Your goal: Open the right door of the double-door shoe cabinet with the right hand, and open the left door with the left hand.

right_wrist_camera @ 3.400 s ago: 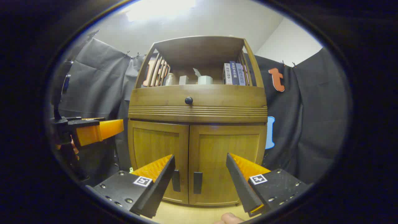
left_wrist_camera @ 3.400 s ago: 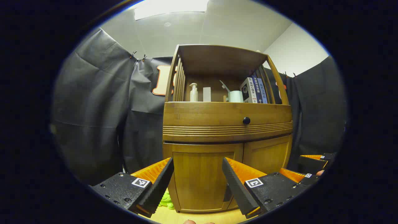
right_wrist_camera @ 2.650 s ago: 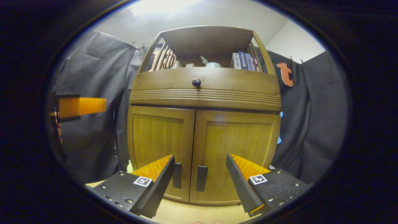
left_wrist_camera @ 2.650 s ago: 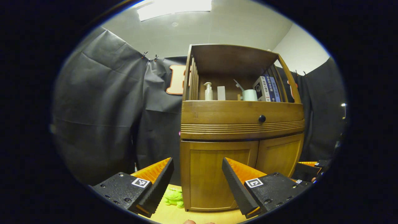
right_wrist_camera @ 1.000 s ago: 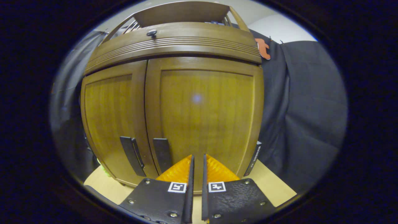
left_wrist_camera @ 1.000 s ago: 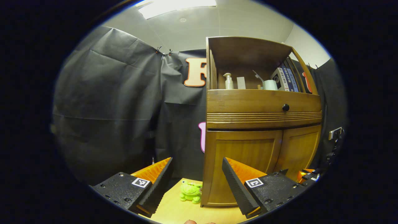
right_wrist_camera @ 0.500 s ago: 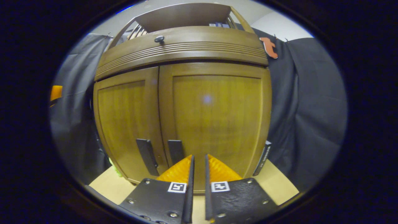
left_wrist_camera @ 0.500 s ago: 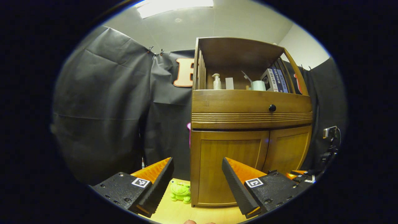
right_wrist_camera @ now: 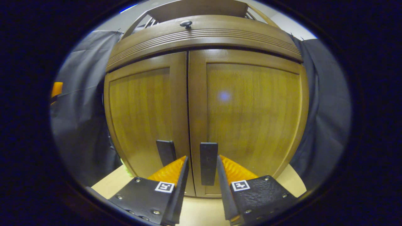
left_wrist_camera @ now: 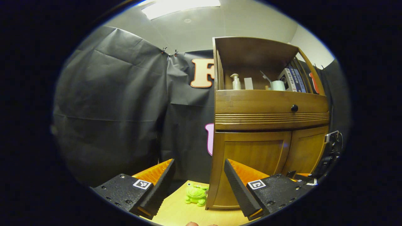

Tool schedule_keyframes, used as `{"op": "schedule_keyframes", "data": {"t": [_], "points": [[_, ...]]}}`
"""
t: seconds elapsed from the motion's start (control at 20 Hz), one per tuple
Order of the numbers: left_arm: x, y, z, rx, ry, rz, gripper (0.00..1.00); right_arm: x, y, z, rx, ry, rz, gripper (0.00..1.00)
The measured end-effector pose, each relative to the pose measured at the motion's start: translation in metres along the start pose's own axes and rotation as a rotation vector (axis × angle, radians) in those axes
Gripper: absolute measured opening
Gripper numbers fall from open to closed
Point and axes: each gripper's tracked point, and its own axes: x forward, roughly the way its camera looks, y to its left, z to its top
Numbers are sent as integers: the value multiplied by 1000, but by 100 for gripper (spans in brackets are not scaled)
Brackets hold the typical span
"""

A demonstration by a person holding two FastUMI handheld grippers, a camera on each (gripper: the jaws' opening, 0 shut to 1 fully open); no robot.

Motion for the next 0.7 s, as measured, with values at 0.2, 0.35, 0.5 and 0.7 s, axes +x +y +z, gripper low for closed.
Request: {"op": "schedule_keyframes", "data": {"t": [0.2, 0.35, 0.5, 0.7], "points": [[4, 15, -6, -10, 16, 40, 95, 20, -3, -2, 19, 20, -25, 52], [5, 30, -10, -9, 25, 74, 95, 17, -2, -5, 33, 31, -24, 48], [4, 47, -9, 1, 23, 115, 95, 17, -3, -5, 26, 37, -23, 48], [2, 63, -11, 0, 32, 150, 92, 16, -3, -4, -10, 27, -33, 52]]}}
